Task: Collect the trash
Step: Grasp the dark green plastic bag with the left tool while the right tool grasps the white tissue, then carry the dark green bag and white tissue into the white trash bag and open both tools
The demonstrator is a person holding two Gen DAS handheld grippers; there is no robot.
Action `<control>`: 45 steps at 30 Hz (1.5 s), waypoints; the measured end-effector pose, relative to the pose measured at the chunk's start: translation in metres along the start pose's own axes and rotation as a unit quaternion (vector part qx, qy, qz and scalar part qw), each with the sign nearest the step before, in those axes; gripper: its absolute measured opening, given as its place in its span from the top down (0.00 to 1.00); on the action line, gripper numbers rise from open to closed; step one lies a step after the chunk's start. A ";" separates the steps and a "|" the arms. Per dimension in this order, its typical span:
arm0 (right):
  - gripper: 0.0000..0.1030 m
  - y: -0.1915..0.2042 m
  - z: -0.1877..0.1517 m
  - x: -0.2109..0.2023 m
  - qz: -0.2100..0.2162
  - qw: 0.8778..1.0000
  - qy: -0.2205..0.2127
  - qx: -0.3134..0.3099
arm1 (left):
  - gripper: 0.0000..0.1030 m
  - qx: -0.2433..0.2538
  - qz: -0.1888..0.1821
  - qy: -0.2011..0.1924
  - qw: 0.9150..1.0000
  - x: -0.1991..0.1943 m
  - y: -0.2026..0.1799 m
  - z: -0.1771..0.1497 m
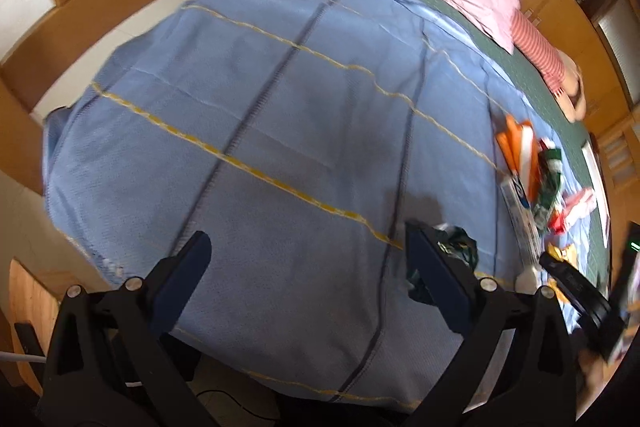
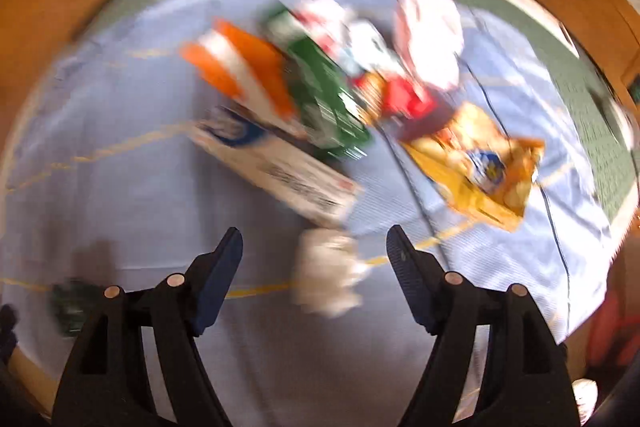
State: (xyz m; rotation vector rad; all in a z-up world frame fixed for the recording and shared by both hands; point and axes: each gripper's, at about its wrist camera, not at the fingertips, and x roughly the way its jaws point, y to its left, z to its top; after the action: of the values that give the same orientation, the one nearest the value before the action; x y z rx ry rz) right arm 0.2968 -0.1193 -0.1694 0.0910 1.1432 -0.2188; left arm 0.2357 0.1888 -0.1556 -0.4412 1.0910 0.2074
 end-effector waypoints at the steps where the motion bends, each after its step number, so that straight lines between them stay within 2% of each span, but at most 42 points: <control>1: 0.31 -0.005 0.000 0.013 -0.008 1.000 0.018 -0.002 | 0.03 0.010 -0.006 0.003 1.000 0.003 -0.004 -0.001; 2: 0.39 -0.007 -0.002 0.020 -0.007 1.000 0.030 -0.004 | 0.03 0.018 -0.009 0.003 1.000 0.004 -0.008 -0.001; 3: 0.51 -0.007 -0.006 0.027 -0.004 0.999 0.042 -0.007 | 0.03 0.030 -0.014 0.004 0.999 0.007 -0.014 -0.001; 4: 0.56 -0.006 -0.011 0.034 0.007 0.998 0.056 -0.010 | 0.03 0.038 -0.018 0.005 0.999 0.009 -0.019 -0.002; 5: 0.67 -0.006 -0.015 0.037 0.022 0.998 0.063 -0.009 | 0.03 0.046 -0.024 0.005 0.999 0.011 -0.024 -0.002; 8: 0.68 0.001 -0.024 0.032 0.034 0.998 0.054 -0.012 | 0.03 0.069 -0.054 0.006 0.996 0.018 -0.042 -0.004; 10: 0.68 0.002 -0.033 0.021 0.068 0.996 0.055 0.005 | 0.03 0.097 -0.082 0.015 0.992 0.023 -0.060 -0.007; 12: 0.68 0.000 -0.041 0.006 0.086 0.995 0.039 0.011 | 0.03 0.132 -0.092 0.018 0.987 0.028 -0.078 -0.012; 14: 0.68 -0.005 -0.049 -0.012 0.098 0.995 0.019 0.015 | 0.03 0.169 -0.080 0.020 0.982 0.035 -0.093 -0.019; 17: 0.68 -0.021 -0.061 -0.041 0.118 0.993 -0.016 0.022 | 0.05 0.226 -0.027 0.023 0.974 0.056 -0.110 -0.032; 18: 0.68 -0.021 -0.064 -0.048 0.119 0.992 -0.026 0.021 | 0.18 0.237 -0.017 0.026 0.971 0.062 -0.112 -0.034; 19: 0.68 -0.025 -0.066 -0.057 0.119 0.992 -0.037 0.019 | 0.37 0.248 -0.008 0.033 0.968 0.070 -0.113 -0.036; 20: 0.68 -0.027 -0.070 -0.066 0.117 0.992 -0.051 0.014 | 0.40 0.251 -0.007 0.042 0.967 0.075 -0.113 -0.037; 21: 0.68 -0.028 -0.071 -0.073 0.114 0.992 -0.062 0.008 | 0.42 0.252 -0.006 0.034 0.967 0.075 -0.112 -0.038; 22: 0.68 -0.029 -0.074 -0.081 0.111 0.991 -0.074 0.001 | 0.48 0.251 -0.006 0.024 0.968 0.073 -0.111 -0.038; 24: 0.68 -0.032 -0.080 -0.094 0.107 0.989 -0.097 -0.014 | 0.50 0.249 -0.016 0.017 0.968 0.066 -0.111 -0.036; 29: 0.68 -0.032 -0.095 -0.122 0.098 0.983 -0.148 -0.047 | 0.50 0.231 -0.033 -0.036 0.972 0.028 -0.104 -0.033; 33: 0.68 -0.027 -0.104 -0.135 0.102 0.979 -0.166 -0.062 | 0.50 0.210 -0.063 -0.086 0.972 -0.015 -0.098 -0.037; 35: 0.68 -0.026 -0.107 -0.140 0.102 0.978 -0.171 -0.065 | 0.50 0.217 -0.065 -0.117 0.967 -0.034 -0.100 -0.040; 39: 0.68 -0.025 -0.114 -0.150 0.093 0.975 -0.188 -0.073 | 0.50 0.237 -0.062 -0.188 0.951 -0.072 -0.102 -0.049; 42: 0.68 -0.028 -0.115 -0.156 0.093 0.974 -0.194 -0.071 | 0.50 0.248 -0.067 -0.221 0.941 -0.092 -0.103 -0.055; 45: 0.68 -0.029 -0.115 -0.156 0.092 0.974 -0.194 -0.068 | 0.50 0.256 -0.071 -0.235 0.935 -0.102 -0.103 -0.058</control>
State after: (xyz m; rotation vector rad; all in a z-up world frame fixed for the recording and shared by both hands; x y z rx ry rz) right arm 0.1262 -0.1068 -0.0737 0.0304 0.7521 0.0082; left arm 0.1809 0.0764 -0.0626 0.0079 0.6018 -0.1013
